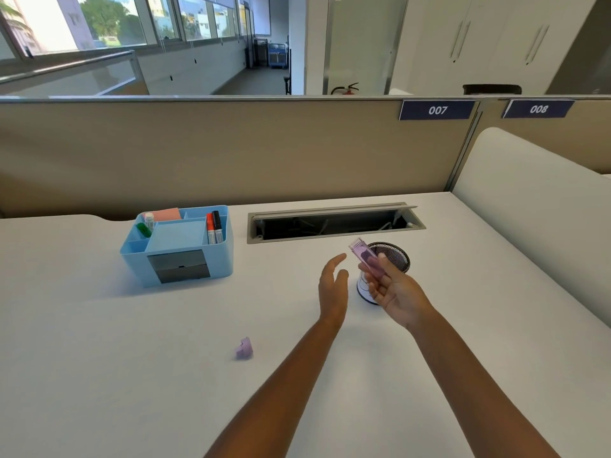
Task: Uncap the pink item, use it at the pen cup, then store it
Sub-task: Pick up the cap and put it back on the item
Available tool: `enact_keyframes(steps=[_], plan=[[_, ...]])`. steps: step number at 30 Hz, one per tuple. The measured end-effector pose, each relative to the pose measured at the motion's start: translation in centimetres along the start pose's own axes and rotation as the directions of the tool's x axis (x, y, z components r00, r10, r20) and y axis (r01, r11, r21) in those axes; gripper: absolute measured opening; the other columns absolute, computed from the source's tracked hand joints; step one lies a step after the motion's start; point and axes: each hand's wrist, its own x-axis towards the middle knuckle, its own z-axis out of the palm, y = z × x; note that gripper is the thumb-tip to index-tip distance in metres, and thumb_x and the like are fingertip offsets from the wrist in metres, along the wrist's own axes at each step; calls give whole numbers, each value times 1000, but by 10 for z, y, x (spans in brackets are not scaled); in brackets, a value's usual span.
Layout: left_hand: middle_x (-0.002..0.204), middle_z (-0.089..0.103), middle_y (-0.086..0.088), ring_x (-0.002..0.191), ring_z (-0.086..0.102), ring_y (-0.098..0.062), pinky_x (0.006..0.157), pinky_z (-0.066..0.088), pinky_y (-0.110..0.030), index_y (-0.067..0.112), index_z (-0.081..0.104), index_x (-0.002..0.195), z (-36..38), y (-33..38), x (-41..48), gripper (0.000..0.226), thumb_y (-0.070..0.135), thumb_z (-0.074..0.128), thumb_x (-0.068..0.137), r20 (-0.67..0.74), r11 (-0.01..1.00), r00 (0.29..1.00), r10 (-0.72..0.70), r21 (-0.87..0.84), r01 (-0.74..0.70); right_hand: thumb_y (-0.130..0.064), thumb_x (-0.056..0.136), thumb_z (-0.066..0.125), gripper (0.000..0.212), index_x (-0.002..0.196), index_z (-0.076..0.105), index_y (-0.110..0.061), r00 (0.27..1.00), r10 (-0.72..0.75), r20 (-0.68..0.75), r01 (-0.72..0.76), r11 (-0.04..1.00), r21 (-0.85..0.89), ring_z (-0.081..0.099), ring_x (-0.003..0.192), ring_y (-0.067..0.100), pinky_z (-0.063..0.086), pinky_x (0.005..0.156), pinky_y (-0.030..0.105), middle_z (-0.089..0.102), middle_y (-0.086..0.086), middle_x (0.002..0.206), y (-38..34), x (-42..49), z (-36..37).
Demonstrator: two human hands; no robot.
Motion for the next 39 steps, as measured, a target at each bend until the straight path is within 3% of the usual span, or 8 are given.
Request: enact_keyframes(steps=[6, 11, 17, 20, 23, 30, 35, 39], plan=[[104, 56, 7, 83, 53, 2, 70, 39, -3, 26, 59, 90, -32, -2, -11, 18, 19, 43, 95, 40, 997, 999, -6, -76, 9, -30, 85, 59, 19, 86, 64, -12, 992, 127, 0, -127, 991, 28, 63, 52, 9, 54, 47, 14, 74, 0, 56, 35, -2, 24], [110, 66, -13, 91, 58, -13, 77, 45, -14, 8, 62, 107, -68, -8, -20, 23, 19, 50, 92, -2, 997, 1000, -29, -67, 29, -30, 88, 55, 20, 85, 63, -12, 985, 158, 66, -159, 987, 4, 66, 58, 11, 56, 48, 16, 74, 2, 57, 61, -5, 44], [123, 60, -15, 105, 57, -24, 86, 45, -26, 2, 55, 115, -109, -11, -22, 29, 20, 51, 92, -132, 997, 988, -76, -28, 73, -25, 96, 41, 24, 99, 56, -7, 986, 130, 101, -100, 961, -257, 61, 76, 20, 54, 64, 24, 64, 12, 91, 99, -16, 68], [125, 59, -16, 111, 55, -29, 84, 44, -25, 1, 54, 115, -134, -16, -21, 29, 18, 51, 92, -216, 996, 976, -37, 65, 52, -9, 92, 47, 24, 112, 54, 3, 993, 28, 116, 43, 824, -566, 58, 77, 24, 50, 68, 26, 60, 17, 100, 124, -23, 75], [120, 61, -18, 109, 56, -33, 88, 43, -28, -2, 53, 114, -157, -22, -24, 27, 12, 53, 91, -281, 986, 959, 40, 169, 8, -4, 86, 56, 33, 119, 52, -3, 959, -51, 280, 264, 523, -810, 59, 99, 30, 48, 83, 31, 58, 17, 120, 142, -27, 85], [121, 61, -16, 109, 57, -30, 93, 42, -28, 1, 53, 114, -189, -36, -35, 28, 14, 56, 89, -282, 950, 955, 90, 312, 3, -7, 77, 66, 41, 116, 55, -7, 882, -7, 471, 451, 302, -840, 54, 111, 27, 42, 94, 31, 56, 13, 126, 169, -24, 96], [119, 63, -15, 108, 58, -28, 89, 40, -24, 3, 55, 113, -199, -41, -40, 28, 14, 58, 87, -238, 931, 965, 109, 364, -16, -6, 79, 64, 17, 96, 63, -3, 900, -81, 429, 425, 384, -819, 60, 95, 29, 43, 78, 27, 68, 14, 101, 175, -25, 94], [117, 63, -15, 101, 56, -19, 87, 41, -24, 6, 55, 115, -204, -44, -45, 30, 15, 60, 86, -195, 916, 969, 150, 397, -61, -14, 80, 68, 14, 91, 61, -11, 919, -241, 313, 395, 565, -725, 60, 80, 17, 48, 70, 18, 64, 7, 92, 161, -30, 94]])
